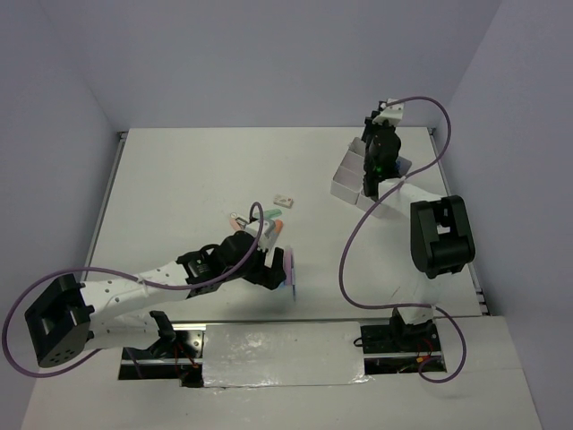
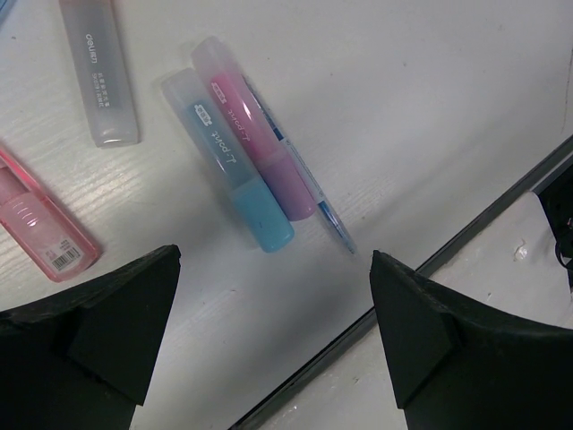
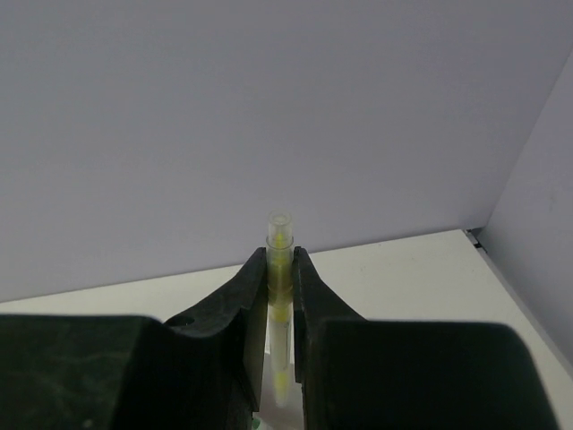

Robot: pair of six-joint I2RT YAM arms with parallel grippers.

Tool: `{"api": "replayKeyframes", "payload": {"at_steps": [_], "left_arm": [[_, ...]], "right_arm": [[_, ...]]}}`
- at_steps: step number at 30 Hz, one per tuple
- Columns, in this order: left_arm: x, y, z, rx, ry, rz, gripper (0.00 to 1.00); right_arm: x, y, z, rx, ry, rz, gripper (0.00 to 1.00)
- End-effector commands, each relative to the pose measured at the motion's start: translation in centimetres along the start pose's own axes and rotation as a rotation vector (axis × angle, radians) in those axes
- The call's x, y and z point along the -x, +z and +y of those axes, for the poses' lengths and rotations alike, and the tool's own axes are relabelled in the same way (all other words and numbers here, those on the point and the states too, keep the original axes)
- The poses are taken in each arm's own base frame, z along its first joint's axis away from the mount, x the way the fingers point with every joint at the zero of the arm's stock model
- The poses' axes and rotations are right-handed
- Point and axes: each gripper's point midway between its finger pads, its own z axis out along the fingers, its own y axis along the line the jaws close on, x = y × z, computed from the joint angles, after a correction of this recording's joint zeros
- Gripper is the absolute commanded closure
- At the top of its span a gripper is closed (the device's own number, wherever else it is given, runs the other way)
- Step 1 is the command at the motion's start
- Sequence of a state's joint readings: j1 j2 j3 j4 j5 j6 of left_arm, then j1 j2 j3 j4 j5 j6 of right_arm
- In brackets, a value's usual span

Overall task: Sort the stationery into containers
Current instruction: Place the pen in the storage box.

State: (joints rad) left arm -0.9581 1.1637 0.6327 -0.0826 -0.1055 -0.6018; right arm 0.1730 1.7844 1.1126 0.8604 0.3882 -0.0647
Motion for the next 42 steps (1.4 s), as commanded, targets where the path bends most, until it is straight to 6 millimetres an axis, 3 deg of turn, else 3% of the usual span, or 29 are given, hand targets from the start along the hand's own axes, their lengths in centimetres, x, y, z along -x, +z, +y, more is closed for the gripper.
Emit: {"api": "replayKeyframes", "payload": {"at_steps": [1,6,7,8,11,14,15,16,17,18,19,20,21,23,24,26,27,29,30,33,36,42], "left_arm": [[2.3,-0.6,-1.4,-0.036,0.020,-0.059,0.01],[3.1,-1.5,-0.9,-0.003,0.019,-0.081,0.01],[2.9,-1.5,-0.7,0.006,0.016,-0.072,0.01],[3.0,-1.7,-0.7,0.011,0.013,-0.075,0.01],[3.1,-2.1,0.1,0.070,-0.028,-0.066,0.01],[3.8,-2.7,0.7,0.145,-0.087,-0.082,0.01],[3.9,-2.9,0.8,0.175,-0.109,-0.100,0.01],[4.2,-3.0,0.7,0.188,-0.121,-0.110,0.01],[3.8,-3.0,0.8,0.207,-0.129,-0.105,0.01],[3.8,-2.9,0.6,0.216,-0.163,-0.113,0.01],[3.3,-2.6,0.2,0.227,-0.164,-0.102,0.01],[2.9,-2.5,-0.8,0.214,-0.177,-0.093,0.01],[2.9,-2.0,-1.1,0.237,-0.173,-0.091,0.01],[1.3,-1.9,-2.1,0.278,-0.190,-0.065,0.01],[1.0,-1.7,-2.4,0.295,-0.194,-0.062,0.01],[0.0,-0.8,-3.3,0.327,-0.212,-0.052,0.01],[-1.3,-0.1,-3.7,0.338,-0.192,-0.020,0.01],[-1.9,0.8,-4.8,0.340,-0.209,-0.002,0.01],[-2.7,1.6,-5.2,0.364,-0.188,0.025,0.01],[-4.1,3.1,-5.2,0.438,-0.171,0.065,0.08],[-5.8,4.6,-4.9,0.484,-0.159,0.111,0.11],[-6.0,6.9,-6.1,0.485,-0.153,0.123,0.19]], "right_arm": [[0.8,0.4,0.1,0.002,0.033,-0.050,0.98],[-1.4,-0.5,0.7,0.042,0.045,0.001,0.89],[-1.9,-0.6,0.7,0.048,0.044,0.015,0.63],[-2.0,-0.7,0.8,0.054,0.045,0.018,0.47],[-1.7,-0.9,1.2,0.080,0.048,0.036,0.31],[1.7,-1.5,1.2,0.080,0.118,0.017,0.29],[1.7,-2.1,1.5,0.082,0.138,0.057,0.29],[4.6,-3.0,1.6,0.101,0.183,0.026,0.29],[5.6,-3.9,2.2,0.122,0.244,0.033,0.29],[6.4,-4.8,2.9,0.151,0.270,0.045,0.28],[5.7,-6.1,3.4,0.163,0.271,0.109,0.28],[7.6,-7.9,4.5,0.193,0.309,0.110,0.28],[7.7,-10.2,5.8,0.226,0.304,0.169,0.28],[7.1,-12.5,6.5,0.225,0.308,0.242,0.28],[5.0,-14.0,6.1,0.204,0.273,0.337,0.28],[4.5,-16.3,6.1,0.199,0.292,0.403,0.28],[1.7,-18.1,5.5,0.183,0.288,0.489,0.28],[1.3,-20.3,4.9,0.193,0.338,0.509,0.28],[0.0,-22.1,4.1,0.188,0.366,0.524,0.28],[-1.8,-24.6,1.9,0.143,0.381,0.546,0.28],[-2.3,-26.1,1.0,0.153,0.354,0.566,0.28],[0.4,-27.5,0.0,0.197,0.346,0.517,0.27]]}}
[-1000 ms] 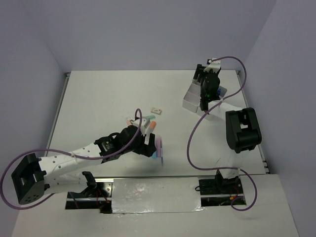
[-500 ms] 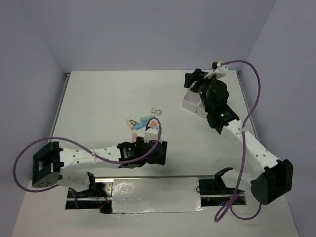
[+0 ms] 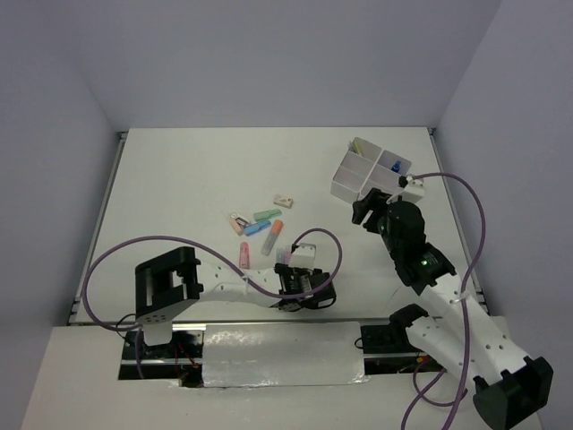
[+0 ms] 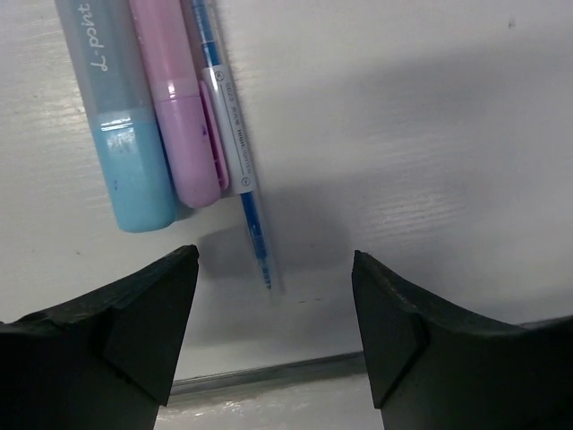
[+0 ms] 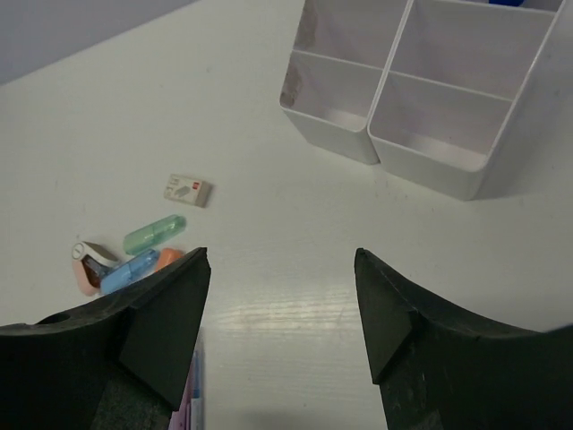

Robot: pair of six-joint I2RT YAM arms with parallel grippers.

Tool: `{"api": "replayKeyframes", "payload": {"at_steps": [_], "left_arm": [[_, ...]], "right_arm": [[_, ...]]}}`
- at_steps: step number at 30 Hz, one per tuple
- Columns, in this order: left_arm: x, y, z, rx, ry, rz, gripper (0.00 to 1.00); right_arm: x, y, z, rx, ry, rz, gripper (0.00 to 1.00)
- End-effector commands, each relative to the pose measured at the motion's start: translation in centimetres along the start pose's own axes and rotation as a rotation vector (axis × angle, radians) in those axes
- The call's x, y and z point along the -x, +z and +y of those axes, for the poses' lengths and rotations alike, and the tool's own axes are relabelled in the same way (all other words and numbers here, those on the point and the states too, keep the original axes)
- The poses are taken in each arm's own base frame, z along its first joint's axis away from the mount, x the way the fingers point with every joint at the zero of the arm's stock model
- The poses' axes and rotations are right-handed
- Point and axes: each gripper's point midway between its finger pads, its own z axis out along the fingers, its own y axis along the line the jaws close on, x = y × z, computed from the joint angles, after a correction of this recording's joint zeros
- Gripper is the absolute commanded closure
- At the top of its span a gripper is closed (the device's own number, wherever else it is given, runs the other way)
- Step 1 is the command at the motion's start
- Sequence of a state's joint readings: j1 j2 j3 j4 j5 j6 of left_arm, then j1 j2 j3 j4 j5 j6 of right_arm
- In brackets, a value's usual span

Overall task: Sort the stationery into containers
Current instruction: Place the pen in the storage box, then pick up the pen from the center of the board.

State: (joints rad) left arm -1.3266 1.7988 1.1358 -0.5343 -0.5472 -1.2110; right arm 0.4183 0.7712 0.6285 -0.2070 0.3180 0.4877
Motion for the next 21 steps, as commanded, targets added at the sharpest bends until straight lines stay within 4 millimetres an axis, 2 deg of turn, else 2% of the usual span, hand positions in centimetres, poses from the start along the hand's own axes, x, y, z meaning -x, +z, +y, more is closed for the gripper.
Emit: {"api": "replayKeyframes", "payload": {"at_steps": [1,6,10,11,15,19,20,21], "left_arm": [[0.8,0.1,-1.1,0.009,-0.026,-0.018,0.20],[0.2,1.3,-0.3,0.056,-0.023,-0.001,0.26],[-0.5,1.9,0.2,0.070,-0.024,0.016,0.35],[-0.7,1.9,0.3,0.071,-0.021,0.022,0.41],[-1.4,2.3,0.2,0.065,-0.004,0.043,0.53],[-2.6,2.9,0.1,0.041,0.012,0.083,0.70],[-2.8,2.9,0.0,0.032,0.013,0.090,0.81],[-2.9,3.1,-0.3,0.021,0.014,0.091,0.86]], "right_arm": [[2.0,-1.6,0.6,0.027,0.006,-0.045,0.27],[2.4,-2.3,1.4,0.078,0.025,-0.054,0.27],[2.3,-2.3,1.6,0.094,0.027,-0.051,0.27],[2.2,-2.3,1.6,0.093,0.027,-0.052,0.27],[2.1,-2.1,1.9,0.108,0.036,-0.050,0.27],[1.6,-1.8,2.4,0.140,0.035,-0.040,0.27],[1.6,-1.7,2.5,0.144,0.033,-0.038,0.27],[1.4,-1.7,2.7,0.158,0.027,-0.030,0.26]]}}
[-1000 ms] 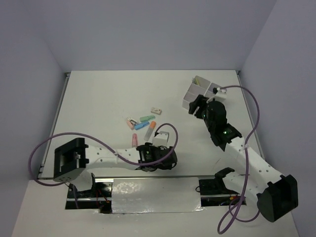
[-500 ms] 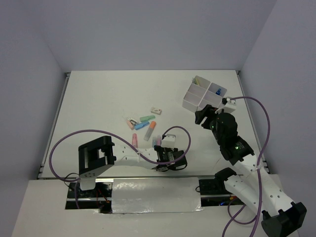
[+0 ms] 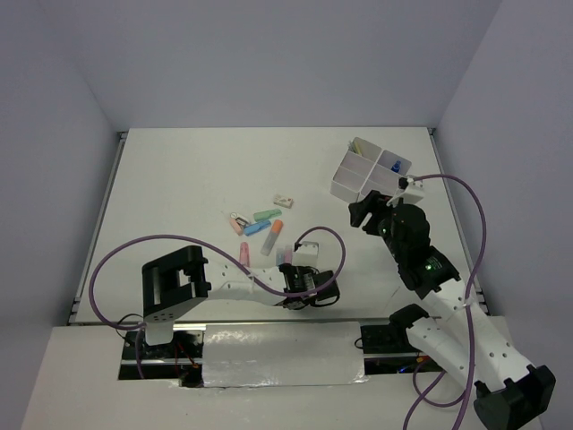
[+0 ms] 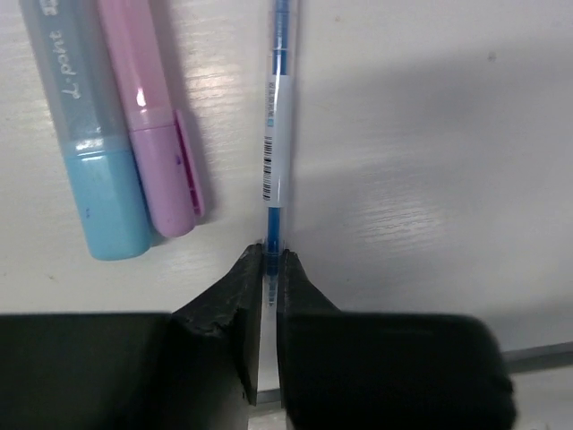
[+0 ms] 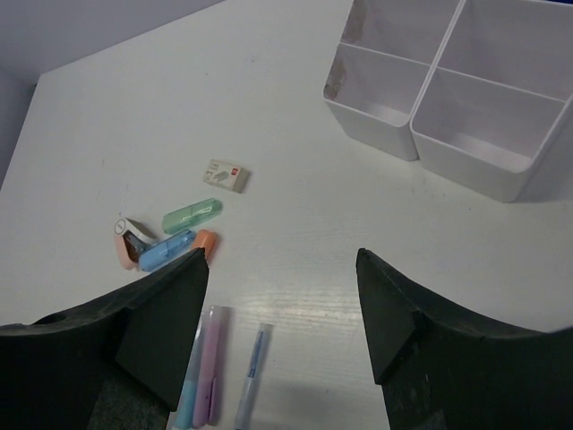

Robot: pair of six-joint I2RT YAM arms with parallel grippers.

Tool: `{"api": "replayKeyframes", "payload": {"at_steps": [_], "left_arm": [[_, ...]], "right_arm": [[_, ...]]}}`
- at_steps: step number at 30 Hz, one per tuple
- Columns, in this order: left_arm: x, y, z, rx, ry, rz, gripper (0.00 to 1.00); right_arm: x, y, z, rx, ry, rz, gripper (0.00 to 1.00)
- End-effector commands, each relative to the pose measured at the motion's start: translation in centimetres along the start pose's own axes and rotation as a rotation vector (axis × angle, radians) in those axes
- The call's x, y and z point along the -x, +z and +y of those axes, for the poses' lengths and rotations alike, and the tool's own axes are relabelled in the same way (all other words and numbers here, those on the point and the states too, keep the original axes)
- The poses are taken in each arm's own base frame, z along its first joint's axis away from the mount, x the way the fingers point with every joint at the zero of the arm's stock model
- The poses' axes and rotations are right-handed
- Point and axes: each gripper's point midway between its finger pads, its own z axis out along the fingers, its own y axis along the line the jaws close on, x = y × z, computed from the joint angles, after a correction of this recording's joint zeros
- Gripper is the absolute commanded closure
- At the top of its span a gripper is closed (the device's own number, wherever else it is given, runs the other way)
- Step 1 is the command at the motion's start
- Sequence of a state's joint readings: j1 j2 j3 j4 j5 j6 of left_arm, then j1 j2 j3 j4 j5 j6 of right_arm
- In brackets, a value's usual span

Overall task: Sort the stationery into containers
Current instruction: Pick up the pen from the center of the board.

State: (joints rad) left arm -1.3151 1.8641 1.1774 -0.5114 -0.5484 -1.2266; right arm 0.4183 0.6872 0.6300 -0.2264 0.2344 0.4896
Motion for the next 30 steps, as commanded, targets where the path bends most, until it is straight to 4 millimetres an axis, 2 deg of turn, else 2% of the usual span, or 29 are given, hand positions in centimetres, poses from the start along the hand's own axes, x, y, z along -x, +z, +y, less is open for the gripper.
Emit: {"api": "replayKeyframes", "payload": {"at_steps": [1,2,5,6,12,15,17,19,26,30], "left_arm": [[-3.5,1.8,0.9,0.010,0.045,0.108,0.94],[-3.6,1.8,0.8,0.001,0.049,0.111,1.00],[-3.6,1.5,-0.1,-0.052,0.061,0.120,1.00],[-3.4,1.2,-0.4,-0.073,0.074,0.115,1.00],[1.1,-2.2,-1.7,-0.199,0.030,-0.048,1.00],[3.3,-4.4,-2.5,-0.310,0.024,-0.139,1.00],[4.4,-5.4,-3.9,-0.387,0.051,-0.183,1.00],[5.1,-6.0,-4.5,-0.410,0.047,-0.199,1.00],[6.0,-6.7,-5.3,-0.453,0.032,-0.238,1.00],[6.4,-7.2,-5.2,-0.462,0.021,-0.252,1.00]], "right_arm": [[0.5,0.5,1.1,0.057,0.005,-0.011,0.26],[0.4,0.5,1.1,0.064,0.006,-0.005,0.25],[-0.5,1.1,1.4,0.122,0.018,0.049,0.25],[-0.5,1.4,0.7,0.107,0.031,0.052,0.25],[-3.6,2.4,0.1,0.118,0.099,0.142,0.25],[-4.6,2.7,0.8,0.164,0.122,0.172,0.25],[-5.5,2.6,1.6,0.221,0.136,0.197,0.25],[-6.5,2.4,3.1,0.309,0.145,0.218,0.25],[-9.8,2.2,5.0,0.367,0.138,0.308,0.27],[-11.2,2.6,4.6,0.331,0.147,0.345,0.29]]}}
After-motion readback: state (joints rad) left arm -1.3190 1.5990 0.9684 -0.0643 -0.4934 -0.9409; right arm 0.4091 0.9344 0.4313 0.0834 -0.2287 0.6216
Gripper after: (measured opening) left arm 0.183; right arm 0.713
